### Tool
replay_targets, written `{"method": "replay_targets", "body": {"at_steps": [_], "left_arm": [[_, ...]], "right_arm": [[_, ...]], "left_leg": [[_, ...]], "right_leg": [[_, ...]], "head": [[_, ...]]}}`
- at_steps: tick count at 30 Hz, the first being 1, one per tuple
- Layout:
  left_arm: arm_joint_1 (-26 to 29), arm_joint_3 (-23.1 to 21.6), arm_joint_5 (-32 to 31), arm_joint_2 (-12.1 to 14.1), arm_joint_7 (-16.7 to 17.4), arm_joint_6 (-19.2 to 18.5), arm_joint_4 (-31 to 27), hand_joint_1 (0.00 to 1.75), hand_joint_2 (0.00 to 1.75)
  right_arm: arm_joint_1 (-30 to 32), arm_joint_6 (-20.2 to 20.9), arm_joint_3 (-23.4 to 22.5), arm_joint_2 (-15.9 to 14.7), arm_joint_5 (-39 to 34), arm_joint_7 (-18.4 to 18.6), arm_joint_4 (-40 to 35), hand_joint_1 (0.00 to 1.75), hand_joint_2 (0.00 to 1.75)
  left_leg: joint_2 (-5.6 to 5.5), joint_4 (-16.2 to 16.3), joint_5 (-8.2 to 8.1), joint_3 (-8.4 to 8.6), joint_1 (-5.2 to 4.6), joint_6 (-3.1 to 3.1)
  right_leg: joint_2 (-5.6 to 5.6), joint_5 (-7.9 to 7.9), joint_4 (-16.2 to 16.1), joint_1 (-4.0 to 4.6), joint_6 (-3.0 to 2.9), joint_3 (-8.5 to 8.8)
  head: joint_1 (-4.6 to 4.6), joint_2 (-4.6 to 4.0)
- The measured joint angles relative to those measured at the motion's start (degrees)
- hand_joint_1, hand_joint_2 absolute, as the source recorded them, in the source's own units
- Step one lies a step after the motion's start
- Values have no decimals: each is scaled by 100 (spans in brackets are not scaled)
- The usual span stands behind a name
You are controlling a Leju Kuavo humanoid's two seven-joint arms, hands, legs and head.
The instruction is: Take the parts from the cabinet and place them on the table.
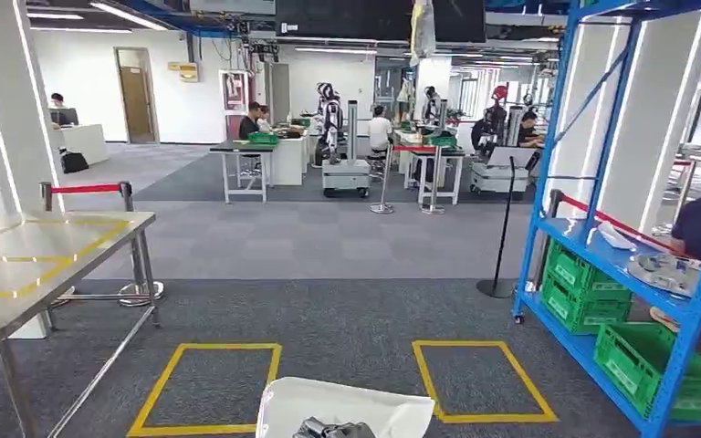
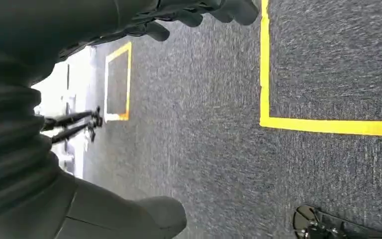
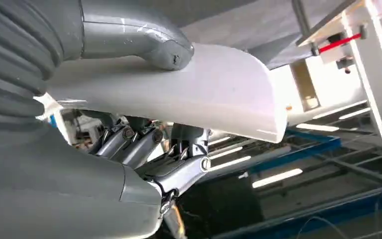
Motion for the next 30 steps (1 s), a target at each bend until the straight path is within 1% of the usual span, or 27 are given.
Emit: {"method": "replay_targets", "body": {"at_steps": [1, 2, 3, 4, 5, 6, 7, 9, 10, 11, 12, 13, 14, 15, 16, 17, 18, 19, 20, 21, 22, 25, 26, 27, 28, 29, 30], "left_arm": [[4, 0, 0, 0, 2, 0, 0, 0, 175], [11, 0, 0, 0, 15, 0, 2, 0, 175], [11, 0, 2, 0, 15, 0, 2, 0, 175], [5, 0, 2, 0, 13, 0, 2, 0, 175], [3, 0, 2, -11, 13, 0, 4, 0, 175], [-1, 2, 2, -11, 13, 0, 2, 0, 175], [2, 2, 9, -9, 15, 0, 2, 0, 175], [24, 0, 18, -11, 22, 0, 7, 0, 175], [33, 0, 20, -11, 26, 4, 7, 0, 175], [40, 0, 20, -13, 26, 7, 9, 0, 175], [25, 0, 20, -20, 35, 9, 11, 0, 175], [8, 0, 20, -20, 33, 11, 9, 0, 175], [6, 0, 20, -20, 33, 11, 9, 0, 175], [7, 0, 20, -20, 44, 11, 9, 0, 175], [19, 0, 20, -20, 50, 11, 11, 0, 175], [26, 0, 20, -18, 55, 11, 9, 0, 175], [35, 0, 17, -11, 66, 11, 9, 0, 175], [33, 0, 17, -7, 66, 11, 7, 0, 175], [25, 0, 17, -5, 66, 13, 7, 0, 175], [7, 0, 15, -13, 63, 13, 9, 0, 175], [8, 0, 15, -18, 63, 13, 9, 0, 175], [31, 0, 15, -15, 66, 13, 9, 0, 175], [35, 0, 15, -18, 66, 13, 9, 0, 175], [25, 0, 15, -15, 68, 13, 7, 0, 175], [11, 0, 15, -13, 66, 13, 4, 0, 175], [4, 0, 15, -13, 68, 13, 7, 0, 175], [5, 0, 15, -13, 70, 11, 7, 0, 175]], "right_arm": [[7, 2, 0, 0, 0, -20, 4, 175, 175], [5, 2, 0, 0, 0, -37, 9, 175, 175], [0, 2, 0, 0, 0, -50, 9, 175, 175], [-6, 2, 0, 0, 0, -61, 9, 175, 175], [-17, 2, 0, 0, 0, -66, 9, 175, 175], [-22, 0, 0, 0, 0, -66, 9, 175, 175], [-36, 0, -7, 0, 0, -66, 9, 175, 175], [-45, 2, -7, 24, 2, -66, 9, 175, 175], [-55, 2, -7, 46, 2, -66, 9, 175, 175], [-73, 11, -4, 79, 2, -68, 9, 175, 175], [-95, 11, -4, 85, 2, -83, 7, 175, 175], [-94, 31, -4, 85, 4, -77, 7, 175, 175], [-87, 42, -4, 83, 4, -79, 9, 175, 175], [-86, 50, -2, 83, 4, -85, 9, 175, 175], [-86, 52, 2, 83, 4, -88, 9, 175, 175], [-86, 52, 2, 83, 4, -83, 9, 175, 175], [-88, 52, 2, 83, 4, -83, 9, 175, 175], [-91, 52, 2, 85, 4, -83, 9, 175, 175], [-97, 52, 2, 87, 4, -83, 9, 175, 175], [-108, 52, 0, 85, 4, -79, 9, 175, 175], [-110, 55, 0, 85, 4, -85, 9, 175, 175], [-140, 57, 0, 109, 4, -81, 7, 175, 175], [-146, 57, 2, 114, 4, -85, 7, 175, 175], [-148, 50, 2, 118, 2, -86, 0, 175, 175], [-138, 50, -2, 109, 0, -74, 0, 175, 175], [-116, 50, -2, 94, 0, -64, 0, 175, 175], [-89, 52, -2, 74, 0, -64, 0, 175, 175]], "left_leg": [[-82, 3, 11, -7, -5, -4], [-165, 5, 20, -8, -6, -16], [-262, 6, 31, -6, -6, -31], [-346, 8, 41, -6, 0, -46], [-407, 8, 56, -18, 25, -70], [-477, 11, 72, -35, 2, -112], [-528, -6, 96, -62, 17, -150], [-647, -63, 149, -83, 34, -232], [-644, -49, 157, -135, 27, -256], [-263, 52, 90, -180, 11, -222], [17, 321, -115, -311, -11, -228], [115, 767, -371, -511, -7, -252], [141, 1239, -589, -714, -5, -272], [143, 1640, -731, -885, -6, -292], [148, 1755, -719, -913, -4, -304], [169, 1570, -591, -787, -3, -312], [212, 1164, -393, -533, -1, -320], [296, 610, -180, -213, 0, -324], [564, 73, -68, 99, -5, -330], [622, 25, -113, 130, -48, -244], [532, 34, -99, 106, -40, -156], [353, 19, -68, 69, -41, -50], [297, 12, -49, 66, -14, -19], [236, 12, -35, 55, -3, 6], [179, 12, -29, 47, -3, 21], [97, 13, -24, 34, -6, 30], [16, 15, -17, 23, -12, 37]], "right_leg": [[9, 73, 23, 0, -14, -28], [21, 262, -216, 0, -36, 79], [63, 552, -729, 1, -70, 332], [172, 806, -1281, 0, -99, 609], [512, 929, -1769, -6, -122, 847], [548, 912, -1826, 39, -108, 850], [460, 927, -1827, 40, -118, 847], [358, 949, -1828, 79, -169, 835], [269, 1009, -1909, 15, -233, 856], [188, 1041, -1950, 25, -262, 861], [114, 1045, -1952, 31, -310, 856], [20, 1042, -1951, 40, -315, 849], [-77, 1038, -1949, 46, -321, 842], [-174, 1038, -1947, 47, -322, 829], [-271, 1037, -1946, 47, -322, 824], [-355, 1033, -1944, 45, -316, 822], [-434, 1028, -1940, 40, -307, 824], [-512, 1014, -1922, 32, -286, 825], [-579, 988, -1879, 40, -247, 826], [-630, 947, -1839, 94, -199, 802], [-673, 945, -1840, 88, -180, 810], [-837, 936, -1841, 85, -101, 834], [-565, 877, -1776, 39, -36, 828], [-217, 684, -1519, 15, -2, 714], [-70, 453, -1099, 2, 19, 522], [-21, 222, -566, 0, 31, 267], [-13, 87, -142, 4, 28, 46]], "head": [[0, -2], [2, 0], [2, 0], [4, 0], [2, -2], [-2, -2], [11, -2], [0, 0], [0, -2], [-7, 0], [-29, 0], [-33, -2], [-33, -2], [-35, -2], [-37, 0], [-37, -2], [-37, 0], [-37, 0], [-39, -2], [-44, -2], [-24, -2], [-22, 0], [-17, 0], [-13, 0], [-9, -2], [-9, -2], [-2, 0]]}}
